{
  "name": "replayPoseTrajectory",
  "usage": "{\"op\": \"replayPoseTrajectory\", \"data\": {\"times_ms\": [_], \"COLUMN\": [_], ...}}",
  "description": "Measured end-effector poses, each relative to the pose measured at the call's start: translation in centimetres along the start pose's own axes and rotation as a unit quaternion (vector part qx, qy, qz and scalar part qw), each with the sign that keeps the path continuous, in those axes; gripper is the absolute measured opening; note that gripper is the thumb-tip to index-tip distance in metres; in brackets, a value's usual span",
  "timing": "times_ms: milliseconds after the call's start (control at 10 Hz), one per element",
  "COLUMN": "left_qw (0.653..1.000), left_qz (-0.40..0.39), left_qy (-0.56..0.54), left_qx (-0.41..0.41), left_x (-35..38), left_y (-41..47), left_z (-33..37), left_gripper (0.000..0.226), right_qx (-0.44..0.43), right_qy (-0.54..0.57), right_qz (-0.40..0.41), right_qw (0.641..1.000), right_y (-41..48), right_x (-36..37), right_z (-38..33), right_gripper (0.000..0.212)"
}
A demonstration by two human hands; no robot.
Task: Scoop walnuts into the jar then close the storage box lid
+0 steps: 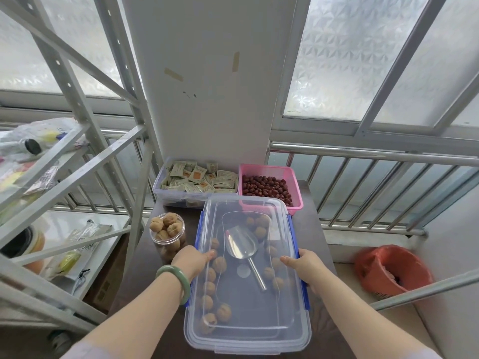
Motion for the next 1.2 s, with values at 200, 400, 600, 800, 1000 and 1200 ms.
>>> {"op": "replayPoseTrajectory", "data": {"times_ms": [200,400,600,800,1000,1200], "left_qw": [0.989,0.975,0.973,0.978,0.957,0.948], "left_qz": [0.019,0.033,0.025,0.0,-0.026,0.029], "left_qy": [0.144,0.211,0.217,0.185,0.248,0.207], "left_qx": [0.035,0.057,0.069,0.093,0.146,0.24], "left_x": [-0.1,-0.2,-0.1,0.0,-0.4,-3.1], "left_y": [0.1,0.3,0.1,-0.1,-0.5,-2.6], "left_z": [1.5,2.1,2.3,1.9,2.2,4.4], "left_gripper": [0.032,0.032,0.033,0.04,0.04,0.032], "right_qx": [0.006,-0.001,0.007,-0.001,-0.033,-0.109], "right_qy": [-0.082,-0.1,-0.118,-0.195,-0.245,-0.192], "right_qz": [0.042,0.061,0.061,0.078,0.142,0.228], "right_qw": [0.996,0.993,0.991,0.978,0.958,0.948], "right_y": [0.3,0.6,0.2,-1.0,-2.6,-6.1], "right_x": [-0.3,-0.3,-0.3,0.3,0.2,-1.8], "right_z": [-0.7,-0.8,-0.9,-1.6,-2.2,-4.3], "right_gripper": [0.038,0.034,0.033,0.039,0.063,0.053]}}
Point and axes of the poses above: each hand's wrist, its own y-axis towards the middle knuckle, its own x-axis out of the palm, z = x × y, the point moved 9 cm from there along y, towards the middle knuckle, and after that the axes turned 7 degrees about x, right-handed, at the moved point
